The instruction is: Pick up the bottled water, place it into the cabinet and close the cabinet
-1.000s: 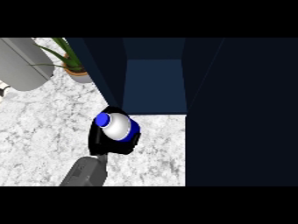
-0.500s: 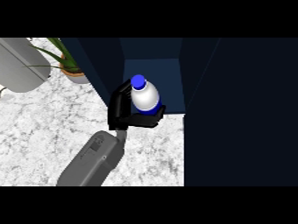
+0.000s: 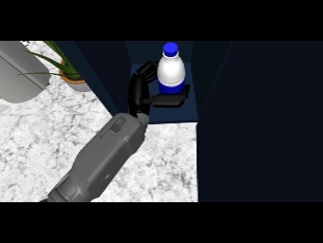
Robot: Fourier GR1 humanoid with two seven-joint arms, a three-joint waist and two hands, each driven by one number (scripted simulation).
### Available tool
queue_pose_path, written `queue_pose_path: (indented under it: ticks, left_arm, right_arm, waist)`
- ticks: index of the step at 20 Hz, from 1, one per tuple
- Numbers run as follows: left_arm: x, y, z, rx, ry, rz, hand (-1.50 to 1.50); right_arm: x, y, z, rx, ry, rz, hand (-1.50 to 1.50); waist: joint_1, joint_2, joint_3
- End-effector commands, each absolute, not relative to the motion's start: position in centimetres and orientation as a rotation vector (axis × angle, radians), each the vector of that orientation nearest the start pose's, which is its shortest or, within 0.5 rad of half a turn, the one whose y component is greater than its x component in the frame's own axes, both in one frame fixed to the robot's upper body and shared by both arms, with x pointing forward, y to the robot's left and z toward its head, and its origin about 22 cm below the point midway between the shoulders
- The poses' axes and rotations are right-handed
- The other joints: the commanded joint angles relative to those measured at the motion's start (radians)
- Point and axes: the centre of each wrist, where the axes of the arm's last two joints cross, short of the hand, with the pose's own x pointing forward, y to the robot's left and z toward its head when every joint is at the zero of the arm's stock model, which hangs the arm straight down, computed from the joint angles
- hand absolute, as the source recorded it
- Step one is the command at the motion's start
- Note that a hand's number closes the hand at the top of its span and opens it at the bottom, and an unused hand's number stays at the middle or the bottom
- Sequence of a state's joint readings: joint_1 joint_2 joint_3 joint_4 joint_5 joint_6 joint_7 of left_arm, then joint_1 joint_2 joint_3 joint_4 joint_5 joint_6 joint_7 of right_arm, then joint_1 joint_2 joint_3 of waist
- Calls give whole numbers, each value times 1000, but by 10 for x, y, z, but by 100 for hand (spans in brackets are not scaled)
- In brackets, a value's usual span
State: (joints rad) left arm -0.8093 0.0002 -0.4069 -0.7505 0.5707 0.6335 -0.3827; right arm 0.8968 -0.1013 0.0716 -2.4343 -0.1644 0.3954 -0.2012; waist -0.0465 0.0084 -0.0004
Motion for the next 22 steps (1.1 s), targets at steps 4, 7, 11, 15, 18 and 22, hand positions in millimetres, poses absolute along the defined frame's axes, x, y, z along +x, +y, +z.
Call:
queue_pose_path:
  ticks: [4, 7, 11, 15, 18, 22]
  left_arm:
    - [403, 69, 29, 222, -1705, -26, 150]
    - [403, 94, 5, 325, -1665, -44, 150]
    - [413, 102, 10, 405, -1601, 50, 150]
    - [421, 120, 13, 391, -1614, 141, 150]
    - [428, 120, 25, 447, -1608, 97, 150]
    - [426, 132, 14, 559, -1674, -4, -150]
  right_arm:
    - [49, -268, 108, 213, -1847, 129, -150]
    - [40, -269, 116, 217, -1859, 122, -150]
    - [43, -270, 118, 218, -1882, 133, -150]
    - [47, -270, 112, 204, -1867, 121, -150]
    - [42, -279, 107, 239, -1887, 123, -150]
    - [48, -279, 99, 246, -1874, 130, -150]
  waist:
    - [-14, 9, 1]
    - [-18, 9, 0]
    - [-26, 14, -1]
    - [-24, 19, -2]
    - [-36, 14, 0]
    - [-39, 25, 0]
